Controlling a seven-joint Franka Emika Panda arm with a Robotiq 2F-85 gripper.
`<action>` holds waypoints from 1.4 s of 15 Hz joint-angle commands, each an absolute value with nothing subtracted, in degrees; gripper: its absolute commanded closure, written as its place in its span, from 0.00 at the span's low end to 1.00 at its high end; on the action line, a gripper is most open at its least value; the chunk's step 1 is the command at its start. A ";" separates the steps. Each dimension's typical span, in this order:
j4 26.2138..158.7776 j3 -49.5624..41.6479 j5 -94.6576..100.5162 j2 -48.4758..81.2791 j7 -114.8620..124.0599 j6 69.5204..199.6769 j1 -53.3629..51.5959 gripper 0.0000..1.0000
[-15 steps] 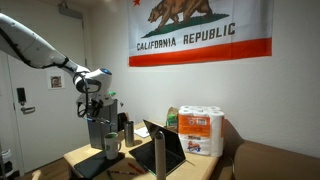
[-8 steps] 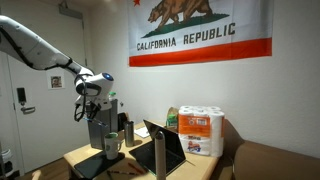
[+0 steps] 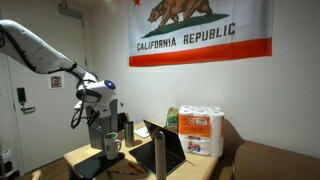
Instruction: Put the pen in the mug cup
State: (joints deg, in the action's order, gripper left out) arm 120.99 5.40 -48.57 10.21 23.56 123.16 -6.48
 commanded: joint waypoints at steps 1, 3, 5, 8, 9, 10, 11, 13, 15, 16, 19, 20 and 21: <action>123.73 4.98 -52.64 9.53 19.95 123.68 -5.40 0.94; 124.59 4.69 -53.59 10.04 18.01 125.07 -5.25 0.94; 124.83 4.51 -54.67 11.04 15.75 126.64 -5.14 0.94; 124.14 4.64 -57.13 13.25 13.48 129.14 -5.07 0.94; 123.77 4.69 -58.08 13.94 12.72 130.01 -5.08 0.94; 123.08 4.72 -58.82 14.81 12.13 130.67 -5.12 0.94; 122.42 4.74 -59.32 15.58 11.67 131.29 -5.18 0.94; 120.79 4.68 -59.61 17.01 11.37 132.01 -5.28 0.94; 118.97 4.63 -59.31 18.46 11.85 132.34 -5.27 0.94; 118.12 4.64 -59.31 19.11 11.93 132.43 -5.25 0.94; 116.33 4.73 -59.93 20.72 11.71 132.52 -5.04 0.94; 115.94 4.72 -60.06 21.15 11.70 132.51 -5.00 0.94; 115.77 4.73 -60.41 21.51 11.60 132.45 -4.92 0.94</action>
